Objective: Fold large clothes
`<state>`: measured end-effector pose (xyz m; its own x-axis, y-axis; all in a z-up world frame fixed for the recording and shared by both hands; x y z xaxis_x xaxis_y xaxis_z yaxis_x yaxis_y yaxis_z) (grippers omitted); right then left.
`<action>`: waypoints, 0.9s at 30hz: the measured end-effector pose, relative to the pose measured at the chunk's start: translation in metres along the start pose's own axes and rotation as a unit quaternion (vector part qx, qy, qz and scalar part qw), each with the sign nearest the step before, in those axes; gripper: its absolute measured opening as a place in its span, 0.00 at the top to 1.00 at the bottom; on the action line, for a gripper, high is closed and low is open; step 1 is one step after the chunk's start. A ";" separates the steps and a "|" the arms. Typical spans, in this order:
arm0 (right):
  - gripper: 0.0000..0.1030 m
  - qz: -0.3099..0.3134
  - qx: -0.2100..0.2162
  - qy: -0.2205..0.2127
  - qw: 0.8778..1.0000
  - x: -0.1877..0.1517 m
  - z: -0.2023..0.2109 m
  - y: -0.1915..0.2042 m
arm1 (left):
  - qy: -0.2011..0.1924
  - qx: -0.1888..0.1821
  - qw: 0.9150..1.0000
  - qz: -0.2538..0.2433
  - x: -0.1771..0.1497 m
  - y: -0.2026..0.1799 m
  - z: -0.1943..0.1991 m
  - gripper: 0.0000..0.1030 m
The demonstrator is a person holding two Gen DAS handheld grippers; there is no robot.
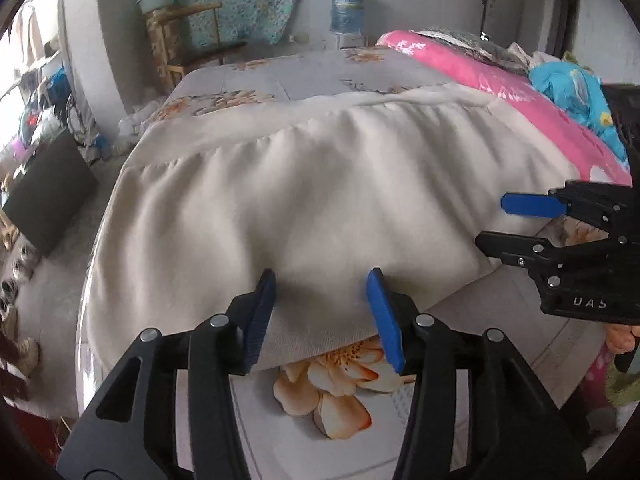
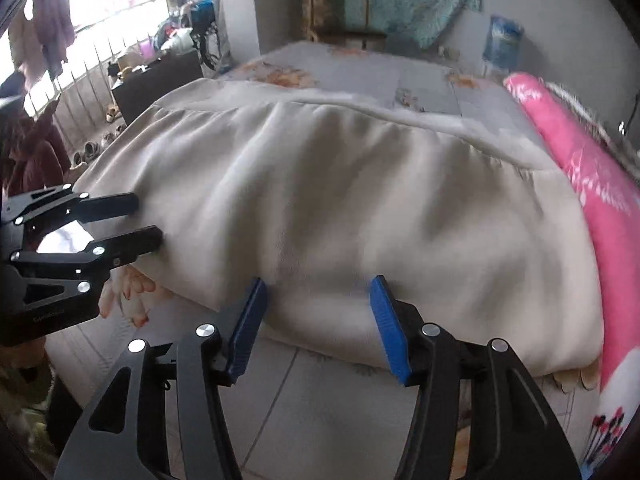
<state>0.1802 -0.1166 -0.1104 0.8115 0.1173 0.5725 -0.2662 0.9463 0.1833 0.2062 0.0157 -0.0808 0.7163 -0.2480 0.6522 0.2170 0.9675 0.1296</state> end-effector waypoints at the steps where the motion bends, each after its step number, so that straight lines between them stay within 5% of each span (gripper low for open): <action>1: 0.49 -0.012 0.012 -0.009 1.000 0.005 0.004 0.000 | -0.009 0.001 1.000 0.010 0.004 0.004 0.006 0.53; 4: 0.49 -0.023 0.042 -0.045 0.998 0.017 0.012 0.009 | -0.032 0.031 0.998 0.037 0.020 0.015 0.011 0.40; 8: 0.45 0.034 0.007 -0.028 0.999 0.006 -0.021 0.019 | 0.023 0.070 0.995 0.060 0.015 0.025 -0.017 0.31; 12: 0.45 -0.019 0.031 -0.017 0.999 0.024 -0.008 0.007 | 0.027 0.099 0.994 0.049 0.006 0.026 -0.025 0.19; 16: 0.45 -0.024 -0.009 -0.060 0.998 0.057 -0.002 -0.016 | 0.027 0.093 0.993 0.067 0.004 0.031 -0.025 0.17; 19: 0.43 -0.024 -0.029 -0.010 0.999 0.051 -0.047 -0.037 | 0.033 0.102 0.992 0.070 0.005 0.031 -0.026 0.16; 21: 0.41 0.004 -0.047 -0.030 0.998 0.055 -0.045 -0.033 | 0.036 0.105 0.991 0.071 0.004 0.031 -0.026 0.15; 23: 0.41 -0.016 -0.041 -0.012 0.999 0.055 -0.040 -0.034 | 0.037 0.106 0.991 0.072 0.002 0.031 -0.026 0.15; 27: 0.41 -0.037 -0.042 -0.050 0.997 0.071 -0.017 -0.044 | 0.036 0.109 0.991 0.074 0.003 0.031 -0.026 0.13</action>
<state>0.2586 -0.1447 -0.0918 0.7697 0.0203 0.6381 -0.1607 0.9735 0.1629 0.2324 0.0435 -0.0937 0.7769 -0.0981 0.6219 -0.0370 0.9790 0.2007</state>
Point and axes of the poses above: each gripper's, at about its wrist camera, not at the fingertips, and z roughly against the way its jaws point, y to its left, x to its top, the point moved 9 cm from there along -z, roughly the way its jaws point, and after that the axes turned 11 degrees about x, right-handed, at the moved point
